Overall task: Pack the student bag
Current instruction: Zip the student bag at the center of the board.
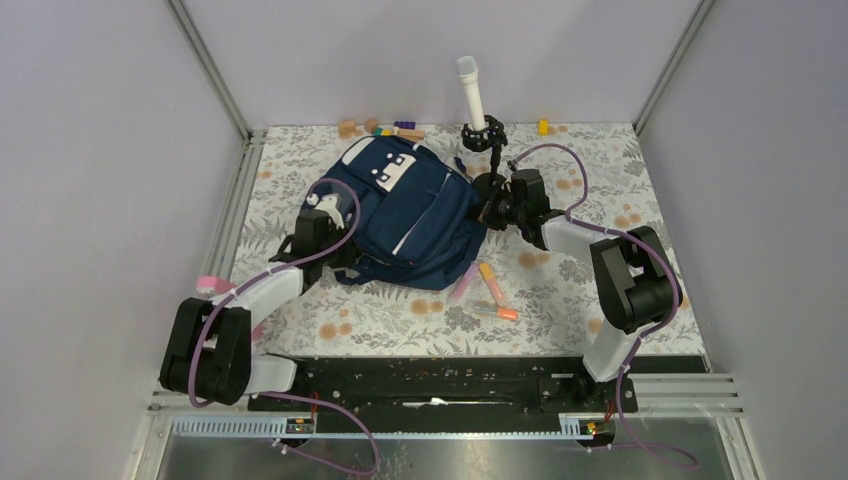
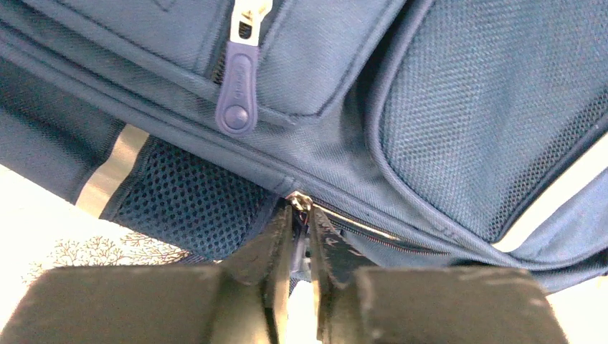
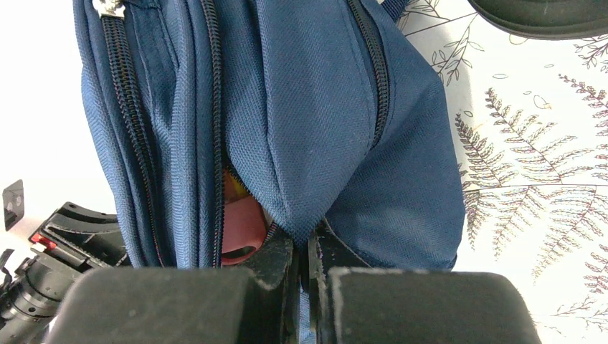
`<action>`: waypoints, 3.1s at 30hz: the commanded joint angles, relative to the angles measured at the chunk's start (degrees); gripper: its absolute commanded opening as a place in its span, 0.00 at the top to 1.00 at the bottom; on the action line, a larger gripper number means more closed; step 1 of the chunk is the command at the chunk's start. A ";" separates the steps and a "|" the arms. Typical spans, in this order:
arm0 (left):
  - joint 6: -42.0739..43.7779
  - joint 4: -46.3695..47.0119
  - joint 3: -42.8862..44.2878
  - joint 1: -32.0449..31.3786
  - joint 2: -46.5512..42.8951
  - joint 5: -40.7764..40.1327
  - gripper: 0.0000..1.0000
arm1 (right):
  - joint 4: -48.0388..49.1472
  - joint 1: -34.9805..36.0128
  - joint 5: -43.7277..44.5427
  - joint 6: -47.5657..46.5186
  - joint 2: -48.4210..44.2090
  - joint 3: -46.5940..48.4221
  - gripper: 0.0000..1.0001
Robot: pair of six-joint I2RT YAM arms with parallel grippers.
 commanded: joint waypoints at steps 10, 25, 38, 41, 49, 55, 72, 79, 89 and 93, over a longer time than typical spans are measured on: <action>0.80 2.21 -2.62 0.07 -6.33 2.89 1.00 | 6.89 -0.44 -0.80 1.49 -0.39 3.09 1.00; -2.12 -2.52 -3.98 -5.14 -14.73 3.84 1.00 | 8.00 -0.37 -1.02 2.24 -0.67 2.03 1.00; -4.81 -0.25 -4.14 -11.03 -14.45 1.70 1.00 | 9.43 0.06 -0.74 3.06 -1.60 -0.04 1.00; -5.94 2.00 -3.88 -12.67 -13.39 1.53 1.00 | 9.03 0.74 -0.09 2.54 -1.99 -0.24 1.00; -8.56 4.85 -2.32 -18.74 -10.18 -0.46 1.00 | 9.09 2.67 1.83 1.76 -3.25 -1.65 1.00; -11.92 7.00 -2.13 -21.55 -9.13 -2.14 1.00 | 10.27 4.18 2.67 2.57 -3.36 -2.77 1.00; -21.19 17.30 -3.11 -29.91 -8.13 -8.73 1.00 | 12.37 8.72 6.68 3.36 -5.19 -5.53 1.00; -25.06 21.07 -2.46 -33.52 -6.88 -13.16 1.00 | 13.54 10.21 8.02 3.87 -5.35 -6.74 1.00; -30.01 26.49 0.02 -37.32 -4.03 -16.79 1.00 | 16.50 12.67 10.40 4.59 -6.16 -9.37 1.00; -31.49 25.48 0.09 -37.62 -4.49 -16.96 1.00 | 15.23 12.64 11.62 2.12 -8.50 -10.22 1.00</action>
